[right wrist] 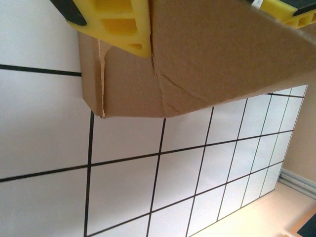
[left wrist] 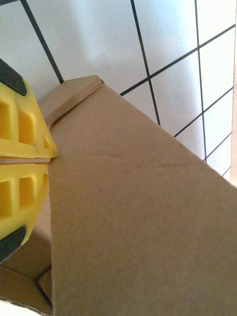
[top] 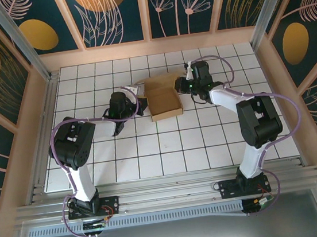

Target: Fold the paper box

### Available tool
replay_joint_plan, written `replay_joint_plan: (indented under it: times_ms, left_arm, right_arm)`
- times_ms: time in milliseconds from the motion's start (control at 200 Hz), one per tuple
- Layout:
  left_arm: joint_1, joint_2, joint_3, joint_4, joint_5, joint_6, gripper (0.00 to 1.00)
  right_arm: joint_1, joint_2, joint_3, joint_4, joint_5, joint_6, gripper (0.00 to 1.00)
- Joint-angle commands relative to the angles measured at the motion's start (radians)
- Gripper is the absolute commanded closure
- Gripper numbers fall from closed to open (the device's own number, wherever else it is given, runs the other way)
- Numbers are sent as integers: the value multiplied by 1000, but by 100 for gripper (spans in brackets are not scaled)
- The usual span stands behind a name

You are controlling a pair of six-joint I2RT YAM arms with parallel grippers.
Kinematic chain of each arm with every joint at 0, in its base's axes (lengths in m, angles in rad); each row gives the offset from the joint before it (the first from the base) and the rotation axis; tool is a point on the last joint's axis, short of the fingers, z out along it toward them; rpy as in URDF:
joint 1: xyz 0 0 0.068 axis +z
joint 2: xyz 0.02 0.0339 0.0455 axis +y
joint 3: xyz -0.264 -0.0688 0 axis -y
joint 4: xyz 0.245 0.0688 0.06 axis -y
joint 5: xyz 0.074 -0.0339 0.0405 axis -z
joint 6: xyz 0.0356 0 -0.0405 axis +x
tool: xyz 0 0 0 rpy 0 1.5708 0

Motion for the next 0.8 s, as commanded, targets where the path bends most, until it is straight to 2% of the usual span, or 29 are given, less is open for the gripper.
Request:
replay_joint_plan:
  times_ms: [0, 255, 370, 460, 541, 671, 796]
  left_arm:
    - [-7, 14, -10, 3, 25, -10, 91]
    - [-12, 7, -27, 3, 55, -10, 88]
    - [-15, -12, -62, 30, 79, -49, 81]
    - [-17, -49, -109, 75, 86, -78, 70]
    - [-18, -82, -146, 83, 85, -82, 67]
    - [-18, -137, -203, 90, 69, -85, 66]
    - [-19, -178, -249, 104, 69, -99, 65]
  right_arm:
    - [25, 28, -57, -39, -41, 50, 90]
    - [67, 8, -91, -75, 63, -56, 88]
    - [97, 1, -100, -82, 118, -96, 86]
    - [116, -3, -110, -84, 177, -119, 85]
    - [121, -8, -121, -76, 226, -129, 85]
    - [124, -21, -138, -52, 250, -132, 84]
    - [136, -61, -171, -22, 259, -136, 78]
